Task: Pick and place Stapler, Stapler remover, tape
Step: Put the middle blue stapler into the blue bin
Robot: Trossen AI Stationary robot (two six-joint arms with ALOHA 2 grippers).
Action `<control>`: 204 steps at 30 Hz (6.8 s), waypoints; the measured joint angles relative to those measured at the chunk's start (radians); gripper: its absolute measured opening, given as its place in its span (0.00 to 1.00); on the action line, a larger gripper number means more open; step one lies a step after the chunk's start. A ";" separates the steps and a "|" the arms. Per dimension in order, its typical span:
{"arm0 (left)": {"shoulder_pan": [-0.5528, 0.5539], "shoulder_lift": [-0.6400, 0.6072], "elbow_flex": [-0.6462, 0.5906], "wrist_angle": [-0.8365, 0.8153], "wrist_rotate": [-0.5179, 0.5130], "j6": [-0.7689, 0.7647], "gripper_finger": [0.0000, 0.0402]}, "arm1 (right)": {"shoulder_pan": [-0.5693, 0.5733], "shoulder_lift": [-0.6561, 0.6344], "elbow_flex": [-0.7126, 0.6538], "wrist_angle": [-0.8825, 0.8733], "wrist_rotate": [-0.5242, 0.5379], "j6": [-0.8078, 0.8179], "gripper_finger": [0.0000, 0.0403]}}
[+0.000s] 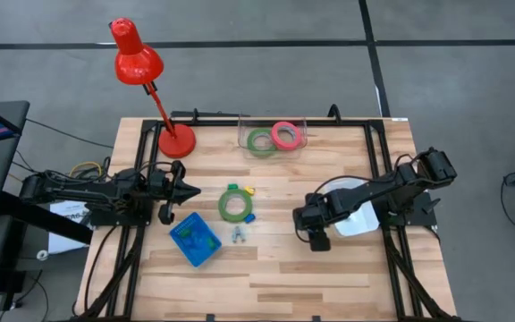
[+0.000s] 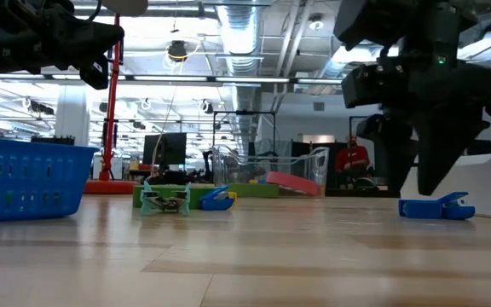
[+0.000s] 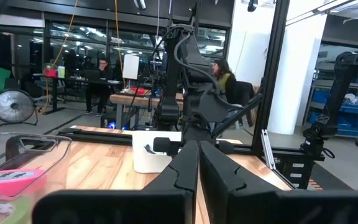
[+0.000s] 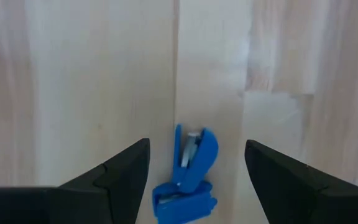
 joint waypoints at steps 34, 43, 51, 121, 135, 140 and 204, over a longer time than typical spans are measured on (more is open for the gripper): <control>0.000 0.000 0.000 0.000 0.000 0.000 0.02 | -0.019 0.000 -0.078 0.116 0.003 -0.056 0.48; 0.000 0.000 0.000 0.000 0.000 0.000 0.02 | -0.019 0.000 -0.077 0.114 -0.022 -0.056 0.26; 0.000 0.000 0.000 -0.001 0.000 0.000 0.02 | -0.019 0.000 -0.077 0.114 -0.022 -0.056 0.19; 0.000 0.010 0.000 0.009 0.000 0.000 0.02 | -0.078 0.173 0.717 0.308 -0.022 -0.266 0.18; 0.000 0.026 0.000 0.015 0.000 0.000 0.02 | -0.079 0.279 0.825 0.310 -0.022 -0.266 0.18; 0.000 0.026 0.000 0.015 0.000 0.000 0.02 | -0.091 0.270 0.825 0.256 -0.022 -0.263 0.18; 0.000 0.026 0.000 0.015 0.000 0.000 0.02 | -0.087 0.720 1.069 0.462 -0.083 -0.264 0.18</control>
